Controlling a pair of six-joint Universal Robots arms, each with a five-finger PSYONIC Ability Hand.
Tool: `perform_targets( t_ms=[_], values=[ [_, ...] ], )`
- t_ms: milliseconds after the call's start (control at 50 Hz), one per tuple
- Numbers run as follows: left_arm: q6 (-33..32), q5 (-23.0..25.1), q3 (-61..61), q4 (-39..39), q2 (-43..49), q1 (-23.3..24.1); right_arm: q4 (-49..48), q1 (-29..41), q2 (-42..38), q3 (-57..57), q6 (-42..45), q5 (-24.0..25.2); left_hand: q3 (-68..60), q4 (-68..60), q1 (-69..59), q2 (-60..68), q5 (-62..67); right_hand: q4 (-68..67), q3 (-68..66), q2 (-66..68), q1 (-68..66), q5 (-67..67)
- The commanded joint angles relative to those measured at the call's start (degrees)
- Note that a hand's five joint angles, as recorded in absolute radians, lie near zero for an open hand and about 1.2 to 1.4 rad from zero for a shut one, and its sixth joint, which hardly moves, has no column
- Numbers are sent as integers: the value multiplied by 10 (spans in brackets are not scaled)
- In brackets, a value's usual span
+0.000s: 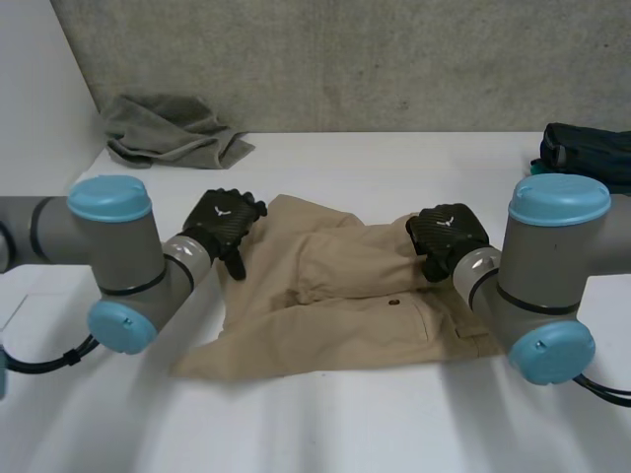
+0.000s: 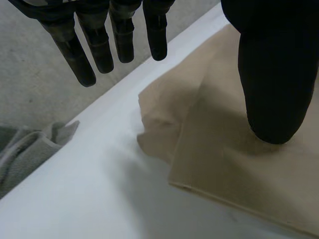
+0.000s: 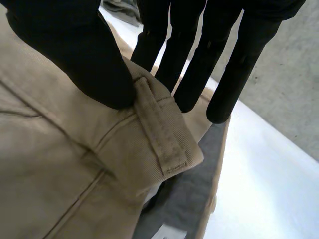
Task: Fold the laundry.
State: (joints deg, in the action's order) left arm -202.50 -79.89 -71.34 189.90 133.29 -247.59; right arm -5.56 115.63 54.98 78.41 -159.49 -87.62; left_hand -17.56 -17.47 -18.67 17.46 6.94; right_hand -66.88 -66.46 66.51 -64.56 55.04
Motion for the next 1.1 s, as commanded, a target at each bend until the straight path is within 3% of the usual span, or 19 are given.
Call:
perform_targets(
  t_ms=[20,40,100,120,260,360,460,620,700,780,900,1100],
  values=[
    [-1,2,23,-4,29,11,-36,-1,48,24,2,10,-217,-218,-206,218,223,-131,-135,135,-154,150],
    [-1,2,23,-4,29,12,-38,-1,57,29,2,10,-272,-273,-261,273,279,-131,-135,135,-154,150],
    [-5,-1,23,-4,27,24,-38,0,99,46,3,12,-602,-603,-591,603,608,-131,-135,135,-154,150],
    [-8,-3,22,-4,22,27,-38,-2,113,50,7,13,-624,-625,-613,625,630,-131,-135,135,-154,150],
    [-14,-18,-5,-12,-58,33,-32,-8,151,50,53,12,-624,-625,-613,625,631,-131,-135,135,-154,150],
    [-10,-58,-55,-16,-186,36,-31,-8,176,44,73,10,-624,-625,-613,625,631,-131,-135,135,-154,150],
    [-10,-69,-93,-18,-300,38,-26,-9,217,36,81,10,-624,-625,-613,625,631,-131,-135,135,-154,150],
    [-11,-70,-152,-37,-499,58,75,-8,351,12,123,31,-624,-625,-613,625,631,-131,-135,135,-154,150],
    [-11,-70,-161,-47,-549,59,121,-9,402,-4,127,46,-624,-625,-613,625,631,-131,-135,135,-154,150],
    [-11,-69,-162,-71,-560,59,155,-15,431,-17,127,56,-624,-625,-613,625,631,-131,-135,135,-154,150],
    [-12,-73,-165,-80,-539,62,180,-30,408,-15,128,60,-624,-625,-613,625,631,-131,-135,135,-154,150],
    [-15,-93,-129,-81,-375,62,203,-32,262,-40,131,59,-624,-625,-613,625,631,-131,-135,135,-154,150]
  ],
)
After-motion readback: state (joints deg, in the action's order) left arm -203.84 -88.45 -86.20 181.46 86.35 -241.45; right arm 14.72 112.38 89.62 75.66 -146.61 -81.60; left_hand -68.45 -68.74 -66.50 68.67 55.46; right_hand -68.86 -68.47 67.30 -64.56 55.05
